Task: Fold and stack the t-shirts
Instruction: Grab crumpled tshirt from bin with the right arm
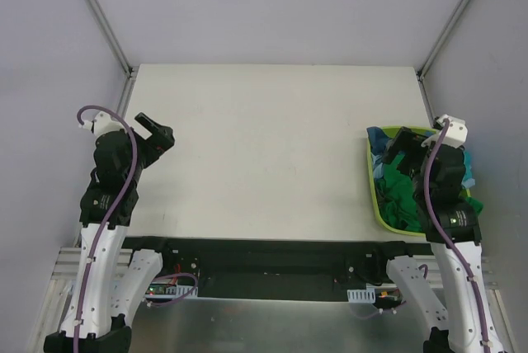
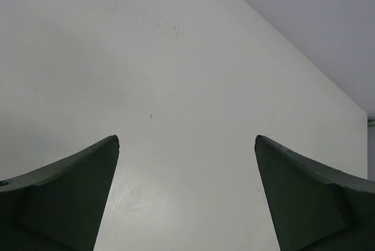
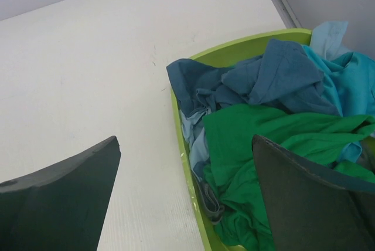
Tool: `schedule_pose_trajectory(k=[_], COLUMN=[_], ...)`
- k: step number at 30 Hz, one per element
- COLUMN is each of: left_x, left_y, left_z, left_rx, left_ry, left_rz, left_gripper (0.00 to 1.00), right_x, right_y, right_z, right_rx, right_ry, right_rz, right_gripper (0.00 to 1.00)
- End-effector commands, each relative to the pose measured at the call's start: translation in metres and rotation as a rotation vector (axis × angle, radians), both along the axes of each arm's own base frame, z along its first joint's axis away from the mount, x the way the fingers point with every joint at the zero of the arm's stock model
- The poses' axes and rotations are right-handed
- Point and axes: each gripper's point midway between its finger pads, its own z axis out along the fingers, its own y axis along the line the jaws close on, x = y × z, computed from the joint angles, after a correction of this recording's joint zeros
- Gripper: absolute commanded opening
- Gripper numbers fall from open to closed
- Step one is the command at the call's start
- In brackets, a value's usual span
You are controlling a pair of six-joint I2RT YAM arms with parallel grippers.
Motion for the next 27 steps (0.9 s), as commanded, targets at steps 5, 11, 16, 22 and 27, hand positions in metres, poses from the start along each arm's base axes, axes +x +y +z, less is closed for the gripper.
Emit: schedule_pose_trajectory(k=[5, 11, 16, 22, 27], left_x=[-0.003, 0.004, 0.011, 0.02, 0.023], left_y=[-0.01, -0.014, -0.016, -0.018, -0.021], left_z=[-0.005, -0.015, -0.028, -0.035, -0.038], left_rx=[-0.035, -0.034, -0.036, -0.032, -0.031], left_ry=[0.022, 0.069, 0.113, 0.141, 0.152], left_rz=[-0.047, -0.07, -0.083, -0.096, -0.11], left_gripper=[0.99, 0.99, 0.99, 0.99, 0.99], right_x=[-0.012, -0.016, -0.015, 0.0, -0.005], right_y=[-0.017, -0.042, -0.062, -0.081, -0.09], right_z=[-0.017, -0.043, -0.088, -0.142, -0.173], right_rx=[0.009, 0.017, 0.091, 0.211, 0.231], right_ry=[0.079, 0.204, 0.35, 0.449, 0.536], right_rz=[-0.116, -0.282, -0.406, -0.478, -0.537], right_gripper=[0.96, 0.96, 0.96, 0.97, 0.97])
